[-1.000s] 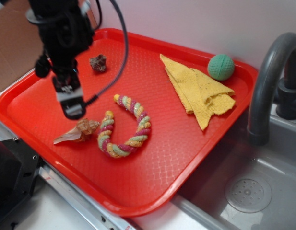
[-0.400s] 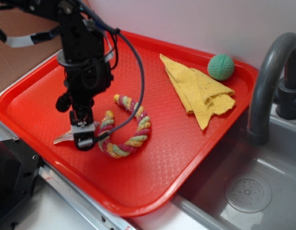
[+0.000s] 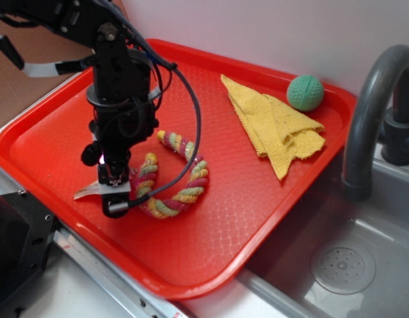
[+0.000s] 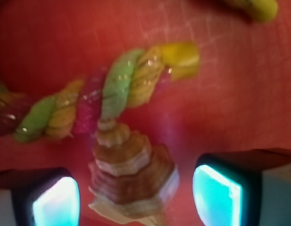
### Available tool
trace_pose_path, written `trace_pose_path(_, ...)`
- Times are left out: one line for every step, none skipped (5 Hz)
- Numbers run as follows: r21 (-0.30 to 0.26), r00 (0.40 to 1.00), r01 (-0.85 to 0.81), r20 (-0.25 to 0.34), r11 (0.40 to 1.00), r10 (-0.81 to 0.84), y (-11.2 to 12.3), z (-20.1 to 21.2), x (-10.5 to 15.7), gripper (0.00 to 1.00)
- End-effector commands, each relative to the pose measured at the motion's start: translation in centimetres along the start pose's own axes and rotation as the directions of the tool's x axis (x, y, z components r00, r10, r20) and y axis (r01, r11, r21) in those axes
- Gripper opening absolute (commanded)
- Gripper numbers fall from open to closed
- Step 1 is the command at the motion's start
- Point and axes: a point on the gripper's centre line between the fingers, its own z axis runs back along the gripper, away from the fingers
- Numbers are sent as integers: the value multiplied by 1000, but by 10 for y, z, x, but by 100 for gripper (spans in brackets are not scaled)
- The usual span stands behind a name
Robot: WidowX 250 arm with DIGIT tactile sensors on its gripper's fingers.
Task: Grab the shell.
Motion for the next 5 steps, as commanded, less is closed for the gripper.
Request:
trace_pose_path(22, 1000, -3, -4, 1000, 3, 0, -3, 7, 0)
trace_pose_path(24, 1000, -2, -13, 1000, 2, -2, -5, 9, 0)
trace_pose_path(32, 999, -44, 26, 999, 43, 0, 12, 3, 0)
trace_pose_path(-44, 956, -265, 121, 963, 269, 17, 59, -14, 0)
trace_pose_path(-139, 854, -456, 212, 879, 476, 37, 104, -35, 0)
